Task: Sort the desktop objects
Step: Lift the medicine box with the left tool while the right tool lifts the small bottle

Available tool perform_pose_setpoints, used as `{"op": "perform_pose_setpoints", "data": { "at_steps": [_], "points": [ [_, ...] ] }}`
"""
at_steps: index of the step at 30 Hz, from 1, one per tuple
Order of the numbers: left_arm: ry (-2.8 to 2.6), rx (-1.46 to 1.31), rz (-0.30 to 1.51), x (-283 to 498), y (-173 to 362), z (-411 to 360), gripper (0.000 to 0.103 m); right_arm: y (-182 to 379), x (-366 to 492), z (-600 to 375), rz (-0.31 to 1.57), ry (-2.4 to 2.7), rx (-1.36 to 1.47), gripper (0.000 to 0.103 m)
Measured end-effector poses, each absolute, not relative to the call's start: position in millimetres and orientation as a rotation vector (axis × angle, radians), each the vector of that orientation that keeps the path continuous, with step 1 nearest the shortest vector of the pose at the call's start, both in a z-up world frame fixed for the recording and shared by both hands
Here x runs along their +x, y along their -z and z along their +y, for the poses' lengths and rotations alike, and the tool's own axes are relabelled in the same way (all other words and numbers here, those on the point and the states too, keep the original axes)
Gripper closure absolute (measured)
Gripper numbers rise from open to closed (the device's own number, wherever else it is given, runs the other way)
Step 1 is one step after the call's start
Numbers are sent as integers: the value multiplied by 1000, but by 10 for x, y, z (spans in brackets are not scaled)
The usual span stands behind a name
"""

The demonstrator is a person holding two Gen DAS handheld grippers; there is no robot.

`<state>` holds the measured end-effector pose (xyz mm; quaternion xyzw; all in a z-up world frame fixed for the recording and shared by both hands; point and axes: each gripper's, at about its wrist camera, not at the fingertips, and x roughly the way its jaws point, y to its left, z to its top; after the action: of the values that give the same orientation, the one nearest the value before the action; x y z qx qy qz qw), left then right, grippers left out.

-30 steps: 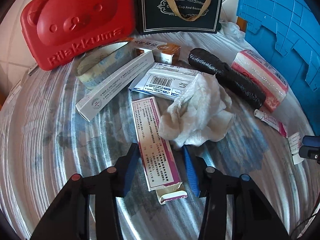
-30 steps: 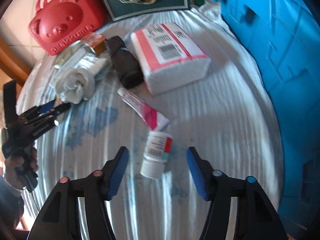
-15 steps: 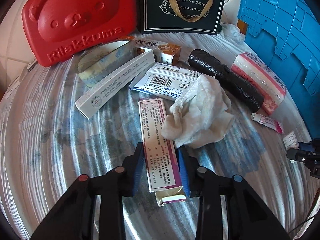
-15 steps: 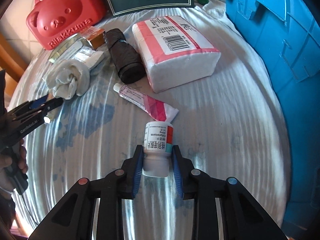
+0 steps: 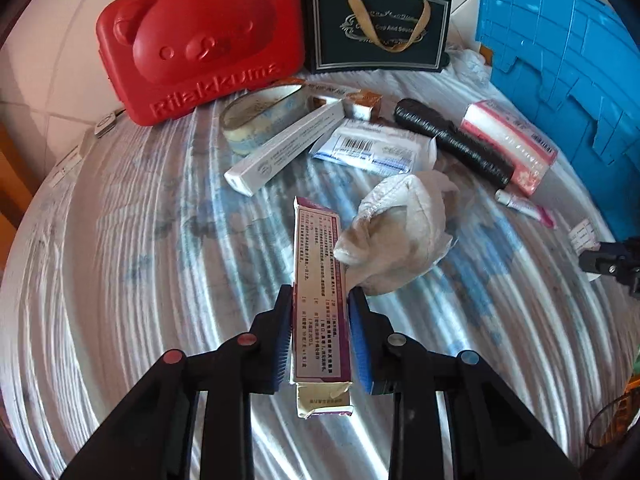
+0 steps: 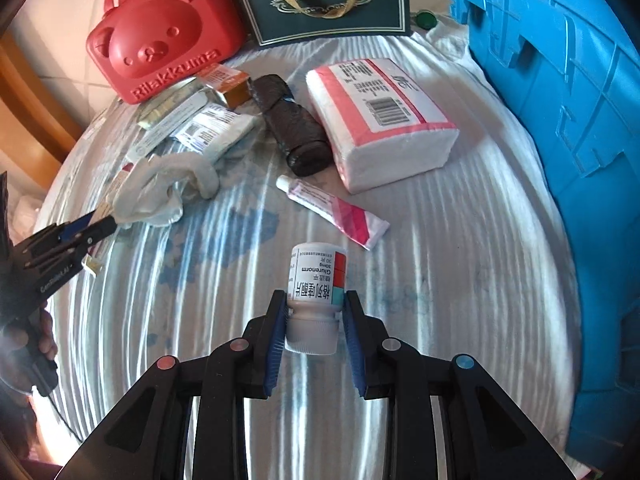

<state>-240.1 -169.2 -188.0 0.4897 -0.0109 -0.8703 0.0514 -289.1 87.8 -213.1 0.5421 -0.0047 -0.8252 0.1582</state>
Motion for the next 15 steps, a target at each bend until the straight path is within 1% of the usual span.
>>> {"op": "perform_pose_setpoints", "data": {
  "at_steps": [4, 7, 15],
  "points": [
    [2599, 1526, -42, -2253, 1996, -1741, 75, 2166, -2858, 877, -38, 2334, 1569, 76],
    [2596, 1534, -4, -2192, 2021, -1776, 74, 2176, -2847, 858, -39, 2321, 1579, 76],
    [2605, 1548, 100, -2078, 1884, -1919, 73, 2141, -2842, 849, -19, 2326, 1567, 75]
  ]
}}
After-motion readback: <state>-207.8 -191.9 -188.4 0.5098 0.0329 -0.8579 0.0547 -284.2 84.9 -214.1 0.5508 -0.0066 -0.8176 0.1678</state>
